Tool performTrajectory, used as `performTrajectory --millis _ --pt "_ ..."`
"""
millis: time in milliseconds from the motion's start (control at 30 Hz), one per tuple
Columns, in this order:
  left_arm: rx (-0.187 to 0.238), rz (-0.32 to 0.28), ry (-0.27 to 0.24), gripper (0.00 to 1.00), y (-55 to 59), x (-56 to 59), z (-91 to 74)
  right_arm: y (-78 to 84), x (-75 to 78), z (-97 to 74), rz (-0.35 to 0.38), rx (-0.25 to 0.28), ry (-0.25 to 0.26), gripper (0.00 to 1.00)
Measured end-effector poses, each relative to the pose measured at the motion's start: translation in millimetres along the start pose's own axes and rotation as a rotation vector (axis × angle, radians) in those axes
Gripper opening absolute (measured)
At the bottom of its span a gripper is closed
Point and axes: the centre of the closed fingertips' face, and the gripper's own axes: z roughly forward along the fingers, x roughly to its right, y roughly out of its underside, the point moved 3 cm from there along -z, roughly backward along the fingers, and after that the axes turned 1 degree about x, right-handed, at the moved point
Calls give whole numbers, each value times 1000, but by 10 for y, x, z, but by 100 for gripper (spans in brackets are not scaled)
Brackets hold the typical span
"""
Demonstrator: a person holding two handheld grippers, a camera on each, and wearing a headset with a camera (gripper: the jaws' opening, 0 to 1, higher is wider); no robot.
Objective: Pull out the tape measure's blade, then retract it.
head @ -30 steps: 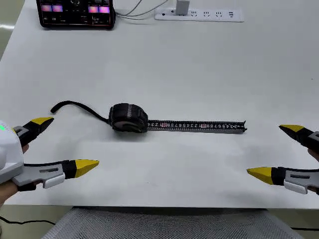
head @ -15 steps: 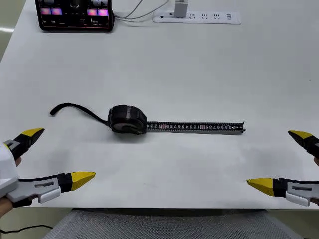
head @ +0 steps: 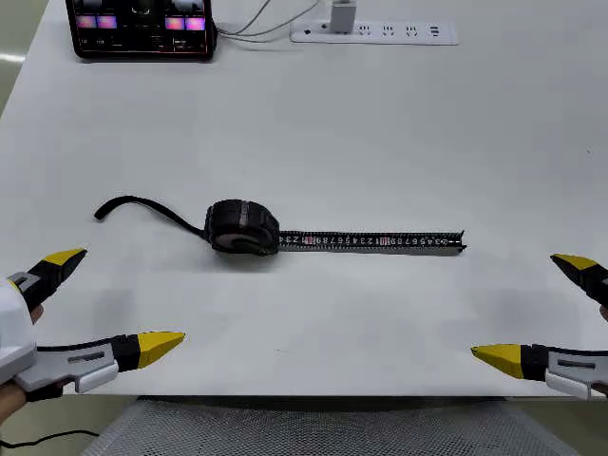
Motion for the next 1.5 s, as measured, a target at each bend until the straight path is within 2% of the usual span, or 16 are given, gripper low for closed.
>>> performTrajectory --millis 367,567,733,1167,1500 --pt "0 -18 -17 99 -21 -3 40 -30 -3 18 5 7 -1 99" --pt "-3 -36 -26 99 -49 45 133 -33 3 27 -7 -3 0 98" --pt "-10 -40 -23 96 -78 107 208 -39 11 23 -15 -7 4 92" --pt "-2 -47 -7 91 -204 235 400 -20 21 15 -14 -18 3 85" --pt "8 -56 -8 89 -268 330 525 -31 24 14 -8 -9 5 84"
